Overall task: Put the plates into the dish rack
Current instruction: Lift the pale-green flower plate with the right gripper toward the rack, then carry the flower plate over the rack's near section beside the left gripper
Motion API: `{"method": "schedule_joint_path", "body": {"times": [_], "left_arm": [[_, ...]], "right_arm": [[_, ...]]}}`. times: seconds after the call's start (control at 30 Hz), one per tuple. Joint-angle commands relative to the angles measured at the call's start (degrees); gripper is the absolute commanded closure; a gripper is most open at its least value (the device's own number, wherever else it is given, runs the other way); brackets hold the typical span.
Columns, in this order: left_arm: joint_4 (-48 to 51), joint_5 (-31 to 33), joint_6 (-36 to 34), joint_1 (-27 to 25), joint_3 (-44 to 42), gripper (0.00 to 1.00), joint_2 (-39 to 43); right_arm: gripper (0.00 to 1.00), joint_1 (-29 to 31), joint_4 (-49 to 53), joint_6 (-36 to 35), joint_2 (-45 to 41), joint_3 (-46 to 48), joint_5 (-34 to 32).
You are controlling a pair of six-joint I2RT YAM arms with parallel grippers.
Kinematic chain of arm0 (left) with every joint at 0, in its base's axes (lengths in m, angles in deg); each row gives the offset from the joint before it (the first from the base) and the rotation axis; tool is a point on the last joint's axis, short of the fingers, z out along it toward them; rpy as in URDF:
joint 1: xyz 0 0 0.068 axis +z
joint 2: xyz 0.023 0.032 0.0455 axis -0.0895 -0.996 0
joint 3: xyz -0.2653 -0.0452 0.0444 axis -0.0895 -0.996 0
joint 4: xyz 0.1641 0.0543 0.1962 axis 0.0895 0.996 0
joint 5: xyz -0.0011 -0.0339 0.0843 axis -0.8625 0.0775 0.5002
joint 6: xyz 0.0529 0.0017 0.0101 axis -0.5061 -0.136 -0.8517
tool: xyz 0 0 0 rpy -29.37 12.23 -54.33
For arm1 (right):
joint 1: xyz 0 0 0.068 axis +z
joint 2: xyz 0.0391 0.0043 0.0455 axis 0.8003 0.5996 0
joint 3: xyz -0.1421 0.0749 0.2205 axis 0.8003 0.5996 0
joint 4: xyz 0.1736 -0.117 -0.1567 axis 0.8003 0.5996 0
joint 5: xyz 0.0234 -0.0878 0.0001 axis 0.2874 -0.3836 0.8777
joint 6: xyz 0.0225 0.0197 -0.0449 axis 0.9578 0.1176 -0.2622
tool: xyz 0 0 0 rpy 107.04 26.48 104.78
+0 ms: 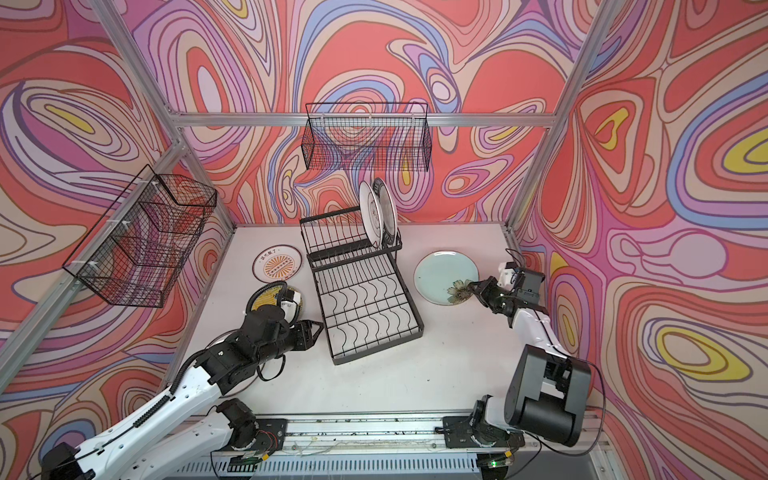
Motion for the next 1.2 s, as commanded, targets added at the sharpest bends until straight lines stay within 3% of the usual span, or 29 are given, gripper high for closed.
{"method": "schedule_joint_path", "body": {"times": [0.0, 0.77, 1.17], "left_arm": [[-2.1, -1.1, 0.9, -0.2, 1.2, 0.53, -0.7], [-7.6, -3.8, 3.2, -0.2, 0.4, 0.53, -3.8], [-10.4, -6.3, 3.9, -0.2, 0.5, 0.53, -6.4]], "right_arm": [[1.00, 0.1, -3.8, -0.1, -3.6, 0.3, 6.6], [1.00, 16.3, -8.3, -1.0, -2.2, 1.0, 7.7], [1.00, 22.9, -18.2, 4.5, 0.7, 4.6, 9.8]]}}
